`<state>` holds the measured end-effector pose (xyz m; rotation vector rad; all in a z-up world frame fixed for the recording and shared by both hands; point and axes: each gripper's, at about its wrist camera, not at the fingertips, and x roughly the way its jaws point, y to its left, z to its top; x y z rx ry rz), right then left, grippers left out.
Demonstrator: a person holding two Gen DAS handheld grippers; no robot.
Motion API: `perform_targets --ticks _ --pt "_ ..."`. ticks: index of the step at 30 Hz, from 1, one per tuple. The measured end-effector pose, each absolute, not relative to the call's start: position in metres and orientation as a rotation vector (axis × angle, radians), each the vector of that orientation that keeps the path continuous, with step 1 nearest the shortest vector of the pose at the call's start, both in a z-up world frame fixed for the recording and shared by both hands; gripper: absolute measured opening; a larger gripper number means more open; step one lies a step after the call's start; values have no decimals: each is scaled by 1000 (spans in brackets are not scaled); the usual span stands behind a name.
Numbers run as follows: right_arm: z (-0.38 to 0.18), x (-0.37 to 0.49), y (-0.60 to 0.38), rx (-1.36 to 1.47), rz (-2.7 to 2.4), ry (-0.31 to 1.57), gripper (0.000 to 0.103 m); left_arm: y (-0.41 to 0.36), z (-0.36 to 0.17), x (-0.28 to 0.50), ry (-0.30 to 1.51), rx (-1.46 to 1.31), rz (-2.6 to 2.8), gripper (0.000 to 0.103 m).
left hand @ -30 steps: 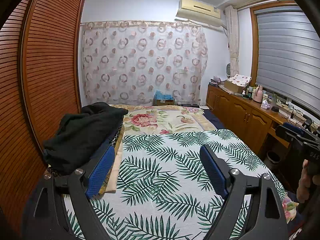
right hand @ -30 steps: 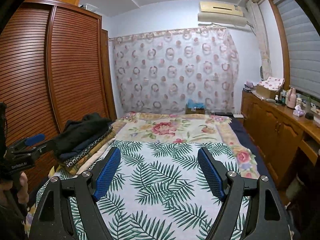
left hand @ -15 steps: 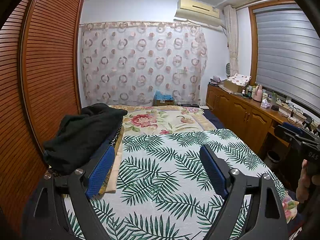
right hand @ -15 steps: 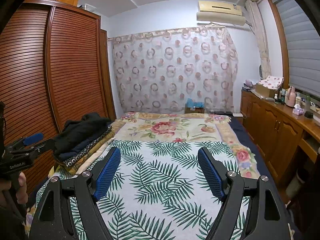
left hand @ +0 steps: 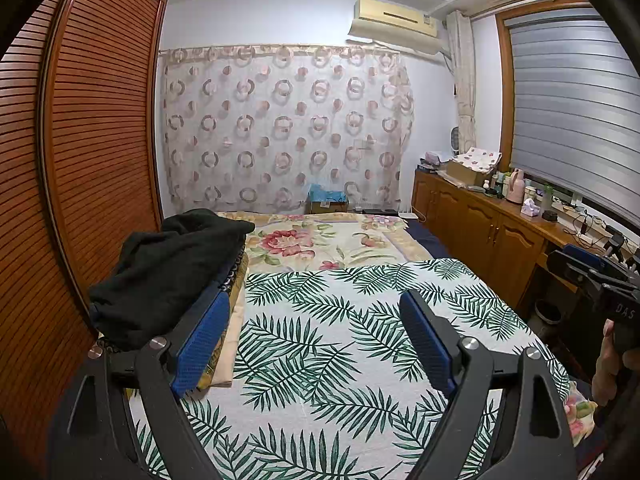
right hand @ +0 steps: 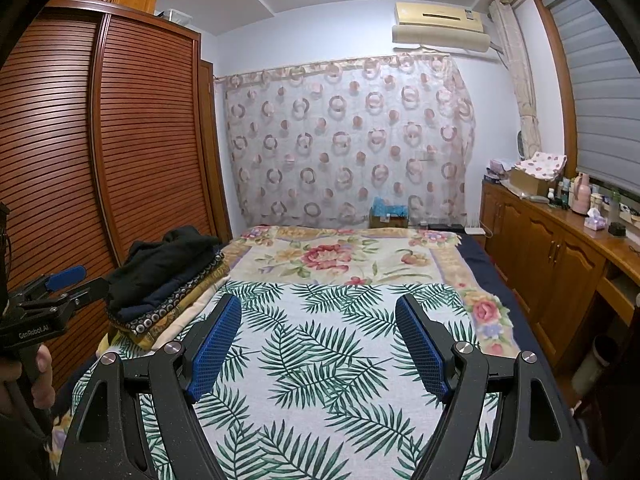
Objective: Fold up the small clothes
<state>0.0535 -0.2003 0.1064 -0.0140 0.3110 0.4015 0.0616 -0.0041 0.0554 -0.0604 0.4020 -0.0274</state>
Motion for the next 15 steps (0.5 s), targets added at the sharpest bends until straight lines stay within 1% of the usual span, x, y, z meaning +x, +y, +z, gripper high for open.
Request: perform_targets --ticks 15 --pt "107 54 -200 -15 399 311 81 -4 55 61 401 -58 -28 87"
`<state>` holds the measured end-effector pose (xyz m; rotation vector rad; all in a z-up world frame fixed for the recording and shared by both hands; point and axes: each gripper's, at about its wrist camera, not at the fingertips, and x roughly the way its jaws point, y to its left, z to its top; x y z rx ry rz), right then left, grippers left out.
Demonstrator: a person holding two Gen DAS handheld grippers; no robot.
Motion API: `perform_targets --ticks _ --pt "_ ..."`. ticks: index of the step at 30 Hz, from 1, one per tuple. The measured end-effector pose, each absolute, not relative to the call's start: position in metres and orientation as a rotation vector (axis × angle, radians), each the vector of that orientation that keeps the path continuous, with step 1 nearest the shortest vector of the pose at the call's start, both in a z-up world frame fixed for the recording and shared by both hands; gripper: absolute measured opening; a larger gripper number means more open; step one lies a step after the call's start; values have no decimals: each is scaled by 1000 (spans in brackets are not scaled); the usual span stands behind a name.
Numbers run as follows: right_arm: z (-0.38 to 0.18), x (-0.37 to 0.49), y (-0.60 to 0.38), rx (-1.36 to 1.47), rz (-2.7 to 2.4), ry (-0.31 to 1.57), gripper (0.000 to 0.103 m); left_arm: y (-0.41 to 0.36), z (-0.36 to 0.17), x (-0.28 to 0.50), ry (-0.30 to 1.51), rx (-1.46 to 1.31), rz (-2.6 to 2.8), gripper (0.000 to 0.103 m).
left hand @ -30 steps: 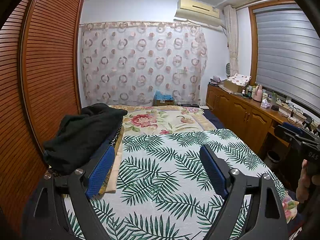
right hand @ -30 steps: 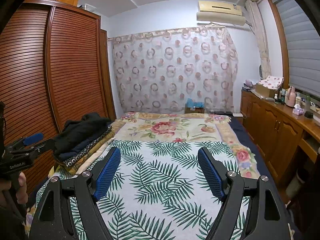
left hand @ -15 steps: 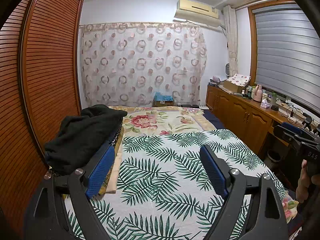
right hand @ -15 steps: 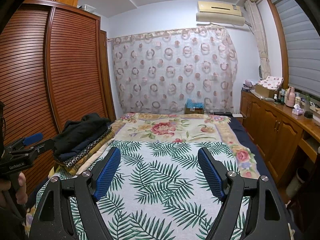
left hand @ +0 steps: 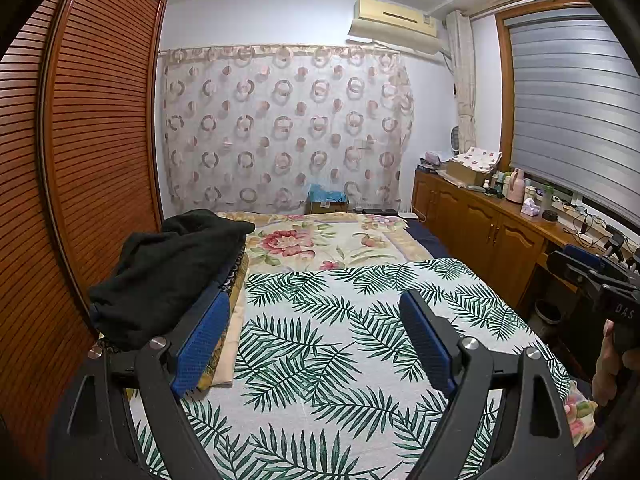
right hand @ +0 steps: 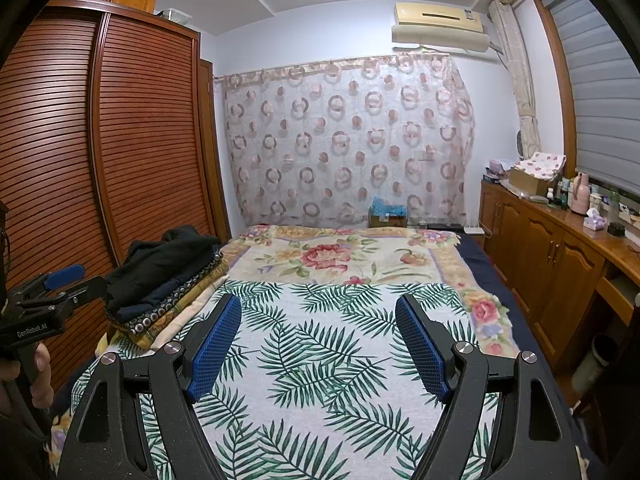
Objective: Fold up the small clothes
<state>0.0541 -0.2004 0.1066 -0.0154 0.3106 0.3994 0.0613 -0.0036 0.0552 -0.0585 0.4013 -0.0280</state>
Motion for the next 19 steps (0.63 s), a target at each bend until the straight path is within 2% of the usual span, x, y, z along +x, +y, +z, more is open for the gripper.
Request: perform_targets --ticks 19 --pt "107 55 -202 -15 402 310 81 -4 56 61 400 -58 -27 87"
